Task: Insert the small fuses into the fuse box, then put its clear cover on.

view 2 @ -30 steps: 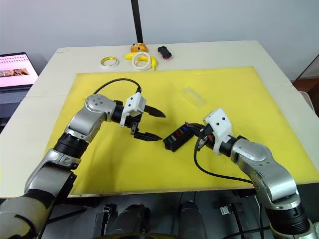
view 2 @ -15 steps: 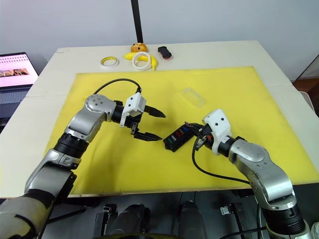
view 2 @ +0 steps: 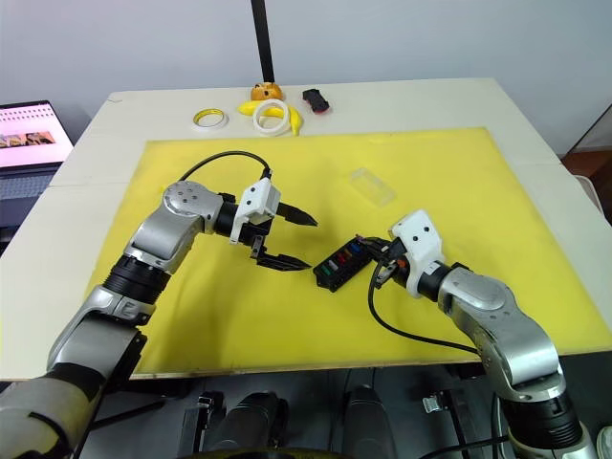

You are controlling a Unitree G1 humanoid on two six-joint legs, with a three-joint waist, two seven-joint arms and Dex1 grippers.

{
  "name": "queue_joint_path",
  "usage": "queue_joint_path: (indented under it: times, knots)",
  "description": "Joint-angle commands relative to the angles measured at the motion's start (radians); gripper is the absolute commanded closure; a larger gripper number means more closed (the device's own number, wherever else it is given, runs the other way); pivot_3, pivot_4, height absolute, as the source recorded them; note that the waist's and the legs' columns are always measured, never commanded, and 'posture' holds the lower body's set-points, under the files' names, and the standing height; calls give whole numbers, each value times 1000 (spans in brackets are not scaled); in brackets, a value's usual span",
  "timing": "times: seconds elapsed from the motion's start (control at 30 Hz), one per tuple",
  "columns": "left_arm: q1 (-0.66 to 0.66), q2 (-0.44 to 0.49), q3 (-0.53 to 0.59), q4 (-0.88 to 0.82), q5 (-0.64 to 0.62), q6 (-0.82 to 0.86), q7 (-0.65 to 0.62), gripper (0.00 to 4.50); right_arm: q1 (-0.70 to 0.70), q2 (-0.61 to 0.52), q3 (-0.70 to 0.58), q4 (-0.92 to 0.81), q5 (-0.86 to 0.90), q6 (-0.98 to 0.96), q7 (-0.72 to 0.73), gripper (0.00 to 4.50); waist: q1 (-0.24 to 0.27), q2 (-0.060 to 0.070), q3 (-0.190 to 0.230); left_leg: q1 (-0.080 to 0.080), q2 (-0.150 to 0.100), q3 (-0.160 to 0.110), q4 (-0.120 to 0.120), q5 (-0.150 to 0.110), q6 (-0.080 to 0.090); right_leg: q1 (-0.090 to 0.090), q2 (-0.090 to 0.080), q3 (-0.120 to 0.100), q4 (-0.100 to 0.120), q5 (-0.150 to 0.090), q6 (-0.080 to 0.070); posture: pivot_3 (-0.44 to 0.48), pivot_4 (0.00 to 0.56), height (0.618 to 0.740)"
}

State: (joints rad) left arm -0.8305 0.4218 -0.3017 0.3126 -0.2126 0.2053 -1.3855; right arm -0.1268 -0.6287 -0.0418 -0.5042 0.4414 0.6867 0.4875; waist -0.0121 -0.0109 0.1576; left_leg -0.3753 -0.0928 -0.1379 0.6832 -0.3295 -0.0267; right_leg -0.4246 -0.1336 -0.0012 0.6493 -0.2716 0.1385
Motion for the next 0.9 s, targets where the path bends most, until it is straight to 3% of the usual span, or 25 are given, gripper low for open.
queue_joint_path:
  times: [0.03,0.9]
  knots:
    - [-19,-1,16,-19,-1,-20,4,26,-14,9,-3,-12,-7,-7,2,4500,0,0,0,0,0,0,0,0,0,0,0,0,0,0,0,0,150,740]
    - [-18,-1,17,-23,1,-20,10,26,-5,8,16,-34,-66,7,17,4500,-1,0,0,0,0,0,0,0,0,0,0,0,0,0,0,0,150,740]
